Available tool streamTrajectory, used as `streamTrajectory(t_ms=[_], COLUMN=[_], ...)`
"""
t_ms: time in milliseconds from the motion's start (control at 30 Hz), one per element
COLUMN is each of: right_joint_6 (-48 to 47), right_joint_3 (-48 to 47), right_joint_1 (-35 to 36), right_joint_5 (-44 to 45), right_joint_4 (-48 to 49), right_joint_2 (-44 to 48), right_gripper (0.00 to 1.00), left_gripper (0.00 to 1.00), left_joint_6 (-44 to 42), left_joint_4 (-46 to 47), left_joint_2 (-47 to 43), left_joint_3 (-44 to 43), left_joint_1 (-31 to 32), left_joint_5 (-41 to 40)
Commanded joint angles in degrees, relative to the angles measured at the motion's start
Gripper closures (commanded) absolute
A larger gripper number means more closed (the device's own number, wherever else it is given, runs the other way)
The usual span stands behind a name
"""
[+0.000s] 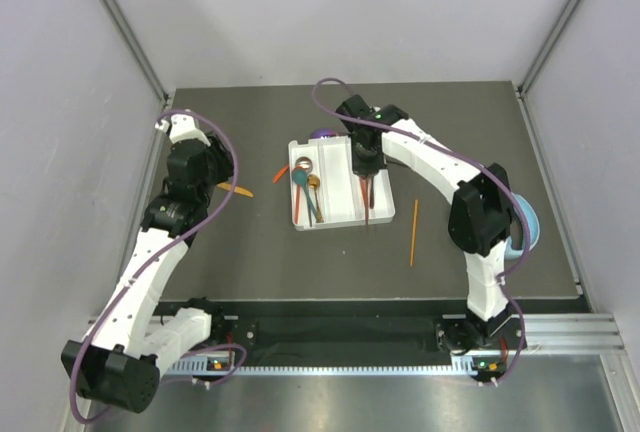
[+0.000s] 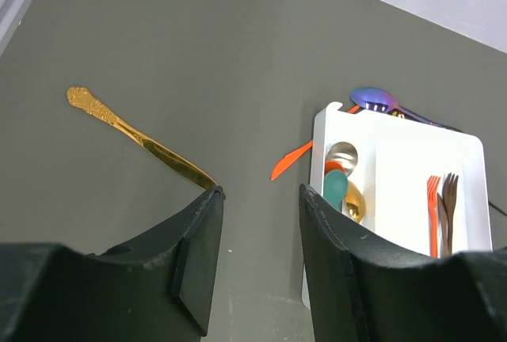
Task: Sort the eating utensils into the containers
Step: Place the fork in the storage box.
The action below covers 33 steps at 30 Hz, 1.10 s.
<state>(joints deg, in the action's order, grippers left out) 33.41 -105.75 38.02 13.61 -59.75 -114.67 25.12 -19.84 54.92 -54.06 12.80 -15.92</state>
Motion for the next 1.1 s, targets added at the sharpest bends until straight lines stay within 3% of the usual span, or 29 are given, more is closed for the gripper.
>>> streamTrajectory(t_ms=[0, 33, 200, 300, 333, 433, 1067], right_joint_6=[-5.2, -5.4, -7.4, -8.8, -9.3, -10.1, -11.3], right_joint_3=[-0.6, -0.2, 1.1, -0.1, -0.6, -2.4, -9.0], right_joint_1=[-2.1, -2.6, -5.7, -6.1, -6.3, -6.6, -7.0], right_joint_5=[-3.1, -3.2, -5.0, -5.3, -5.4, -6.7, -12.5], right_joint_4=[-1.4, -1.3, -0.9, -0.6, -0.8, -1.1, -2.1], right_joint_2=[-1.2, -1.4, -2.7, -4.2, -5.3, -7.4, -14.5], right_gripper=[0.99, 0.93, 0.88, 0.79, 0.72, 0.67, 0.63], left_gripper=[0.52, 0.52, 0.52, 0.52, 0.52, 0.52, 0.52], left_joint_6=[-0.6, -0.7, -0.8, -0.9, -1.0, -1.1, -1.2], left_joint_4=[1.6, 1.6, 1.7, 1.9, 1.8, 2.1, 2.3], left_joint_2=[0.3, 0.3, 0.5, 0.7, 0.6, 0.6, 1.2], left_joint_3=[-0.8, -0.7, -0.4, -0.4, -0.3, -0.1, -0.2], left_joint_1=[0.2, 0.2, 0.2, 0.2, 0.2, 0.2, 0.2], left_joint_5=[-0.7, -0.7, -0.6, -0.3, -0.3, 0.0, 0.4])
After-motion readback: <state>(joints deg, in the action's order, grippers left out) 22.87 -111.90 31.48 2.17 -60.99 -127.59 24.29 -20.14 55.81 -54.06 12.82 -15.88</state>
